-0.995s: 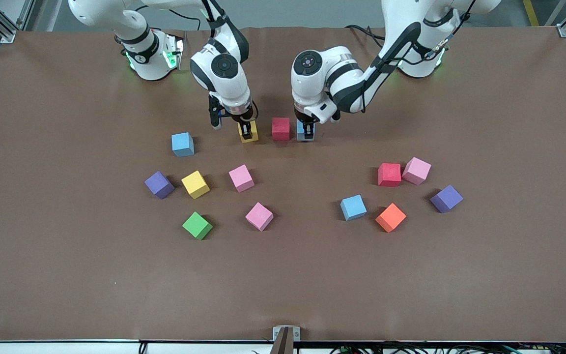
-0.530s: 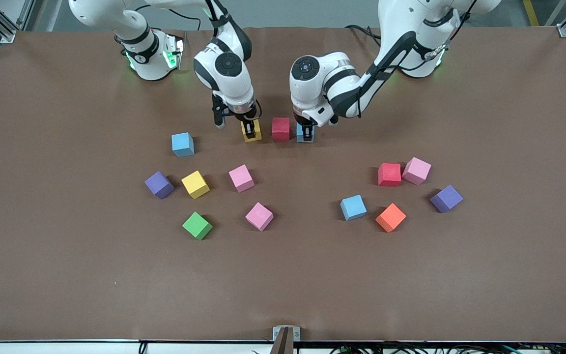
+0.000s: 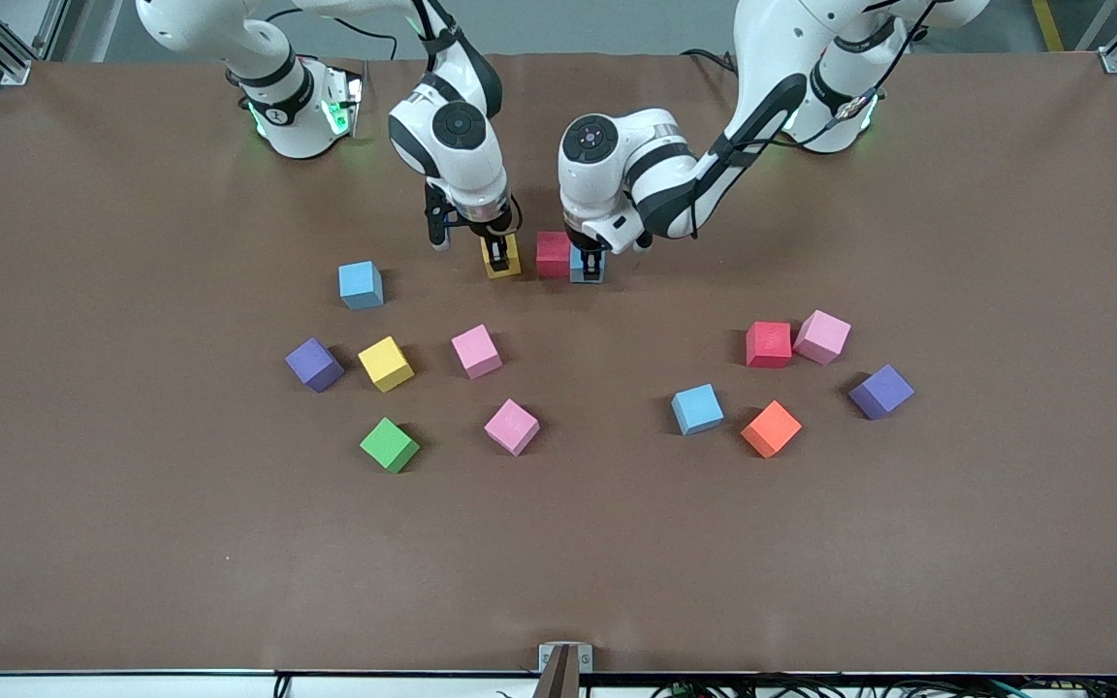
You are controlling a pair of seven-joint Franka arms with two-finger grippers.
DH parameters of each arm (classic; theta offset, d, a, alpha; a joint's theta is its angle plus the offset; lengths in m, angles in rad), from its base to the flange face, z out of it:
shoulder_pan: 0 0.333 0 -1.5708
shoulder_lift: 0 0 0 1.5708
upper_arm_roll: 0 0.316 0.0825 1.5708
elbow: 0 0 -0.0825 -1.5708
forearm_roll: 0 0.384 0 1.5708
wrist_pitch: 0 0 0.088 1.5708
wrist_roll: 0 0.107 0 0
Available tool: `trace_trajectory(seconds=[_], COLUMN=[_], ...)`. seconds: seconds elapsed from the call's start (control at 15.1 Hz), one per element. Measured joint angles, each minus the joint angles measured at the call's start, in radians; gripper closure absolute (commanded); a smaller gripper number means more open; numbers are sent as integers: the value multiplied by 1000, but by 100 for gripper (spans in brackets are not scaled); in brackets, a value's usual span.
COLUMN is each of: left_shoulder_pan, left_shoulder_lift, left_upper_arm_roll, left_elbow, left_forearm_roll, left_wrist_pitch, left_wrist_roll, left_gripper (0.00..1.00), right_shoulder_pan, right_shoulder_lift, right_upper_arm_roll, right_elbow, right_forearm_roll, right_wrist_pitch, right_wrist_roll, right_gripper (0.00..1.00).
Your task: Arrange 11 blocks into digit 3
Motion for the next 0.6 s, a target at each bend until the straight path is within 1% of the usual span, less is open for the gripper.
trace_trajectory(seconds=[0.27, 0.33, 0.4, 0.46, 0.6], left_shoulder_pan=[-6, -7, -7, -7, -4], left_shoulder_lift=[17, 17, 17, 17, 17], left_upper_arm_roll=[0, 0, 0, 1, 3], left_elbow=[7, 8, 9, 9, 12], left_forearm_roll=[0, 0, 0, 0, 15], left_wrist_pitch=[0, 0, 0, 0, 0], left_wrist_roll=[0, 0, 0, 0, 0], left_gripper=[45, 40, 27, 0, 0], right_shoulder_pan=[0, 0, 0, 0, 0], right_shoulder_lift=[1, 1, 1, 1, 2], right_upper_arm_roll=[-1, -1, 0, 0, -1], right_elbow=[1, 2, 3, 3, 4], right_forearm_roll=[0, 0, 0, 0, 0], right_wrist_pitch=[-1, -1, -2, -2, -3], right_wrist_roll=[12, 15, 21, 26, 33], right_gripper=[100, 100, 100, 100, 100])
